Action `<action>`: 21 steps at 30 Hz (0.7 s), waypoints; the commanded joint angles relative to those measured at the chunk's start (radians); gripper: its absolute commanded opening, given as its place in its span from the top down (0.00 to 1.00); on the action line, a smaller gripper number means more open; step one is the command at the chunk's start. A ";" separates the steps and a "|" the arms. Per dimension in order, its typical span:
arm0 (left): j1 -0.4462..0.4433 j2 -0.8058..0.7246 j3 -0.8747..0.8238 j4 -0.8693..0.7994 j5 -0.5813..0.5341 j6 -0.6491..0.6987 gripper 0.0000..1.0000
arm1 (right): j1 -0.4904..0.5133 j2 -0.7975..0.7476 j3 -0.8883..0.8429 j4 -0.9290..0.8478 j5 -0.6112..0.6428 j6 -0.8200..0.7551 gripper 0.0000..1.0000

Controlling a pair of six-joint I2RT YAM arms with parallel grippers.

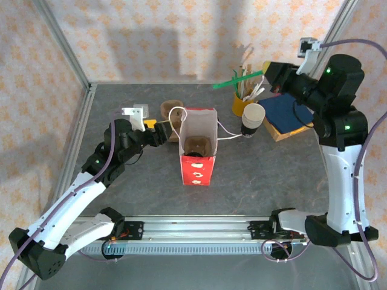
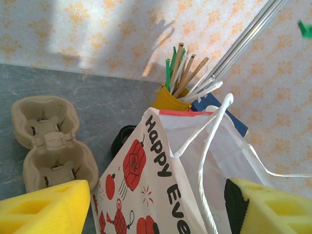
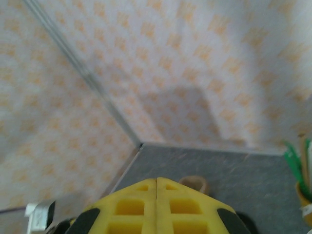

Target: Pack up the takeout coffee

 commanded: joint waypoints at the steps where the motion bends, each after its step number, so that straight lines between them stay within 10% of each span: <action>1: 0.010 -0.027 -0.021 0.028 0.013 -0.003 0.25 | 0.031 -0.037 -0.098 0.014 -0.096 0.081 1.00; 21: 0.011 -0.066 -0.057 0.015 0.010 -0.010 0.26 | 0.581 0.154 -0.195 -0.041 0.529 0.020 1.00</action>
